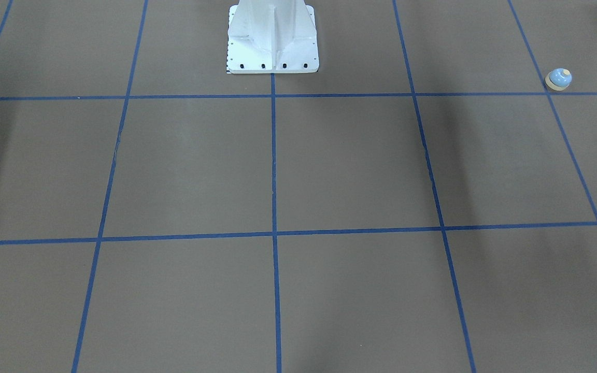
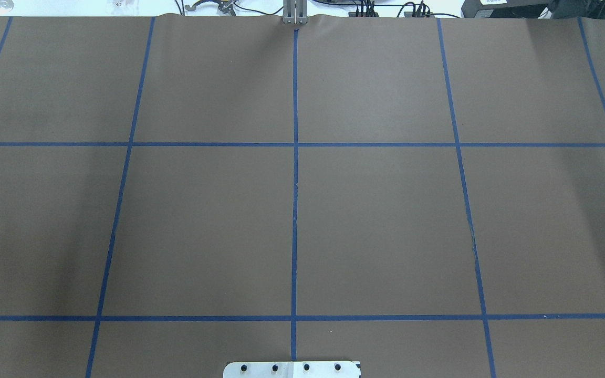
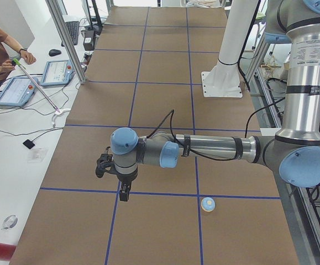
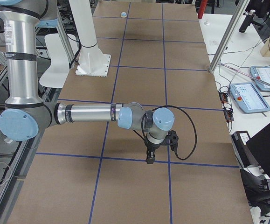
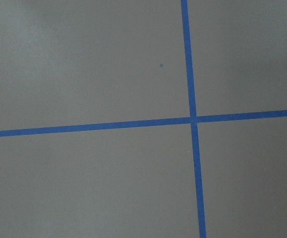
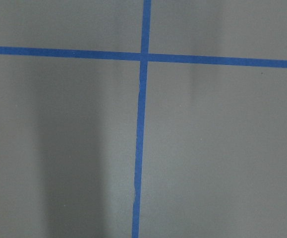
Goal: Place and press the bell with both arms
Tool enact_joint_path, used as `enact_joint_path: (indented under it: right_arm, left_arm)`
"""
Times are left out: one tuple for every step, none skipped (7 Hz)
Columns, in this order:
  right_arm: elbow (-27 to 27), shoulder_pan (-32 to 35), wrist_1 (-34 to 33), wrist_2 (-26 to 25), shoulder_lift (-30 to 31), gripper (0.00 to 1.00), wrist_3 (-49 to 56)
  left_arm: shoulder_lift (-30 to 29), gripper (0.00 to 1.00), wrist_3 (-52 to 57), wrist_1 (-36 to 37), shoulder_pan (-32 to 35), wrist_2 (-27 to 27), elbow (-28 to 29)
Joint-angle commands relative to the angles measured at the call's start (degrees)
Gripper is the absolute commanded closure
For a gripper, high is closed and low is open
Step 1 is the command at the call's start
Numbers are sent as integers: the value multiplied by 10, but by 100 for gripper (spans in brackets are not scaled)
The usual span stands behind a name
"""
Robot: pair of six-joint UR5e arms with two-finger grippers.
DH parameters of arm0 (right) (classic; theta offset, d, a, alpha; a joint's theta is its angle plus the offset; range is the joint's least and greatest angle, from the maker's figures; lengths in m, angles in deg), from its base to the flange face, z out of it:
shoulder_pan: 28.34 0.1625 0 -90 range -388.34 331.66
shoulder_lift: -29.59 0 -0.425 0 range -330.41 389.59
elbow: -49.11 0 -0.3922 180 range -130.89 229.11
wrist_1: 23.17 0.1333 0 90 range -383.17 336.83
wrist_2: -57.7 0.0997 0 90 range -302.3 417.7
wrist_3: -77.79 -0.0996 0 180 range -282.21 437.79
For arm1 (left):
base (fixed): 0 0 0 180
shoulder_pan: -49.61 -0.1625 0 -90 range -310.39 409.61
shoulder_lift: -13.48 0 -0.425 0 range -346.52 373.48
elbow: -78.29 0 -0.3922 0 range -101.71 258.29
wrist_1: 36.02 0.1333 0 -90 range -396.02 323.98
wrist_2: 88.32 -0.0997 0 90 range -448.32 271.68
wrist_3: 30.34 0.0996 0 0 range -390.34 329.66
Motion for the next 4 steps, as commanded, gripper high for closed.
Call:
enact_joint_path:
  right_arm:
    - [-3, 5, 0, -4, -2, 0, 1]
    - [-1, 5, 0, -4, -2, 0, 0]
    - [-1, 5, 0, -4, -4, 0, 0]
    - [-7, 5, 1, -4, -3, 0, -1]
  left_arm:
    - [0, 0, 1, 0, 0, -3, -1]
    - [-1, 0, 1, 1, 0, -3, -1]
    - [-7, 0, 1, 2, 0, -6, -1]
    - [-14, 0, 1, 7, 0, -10, -2]
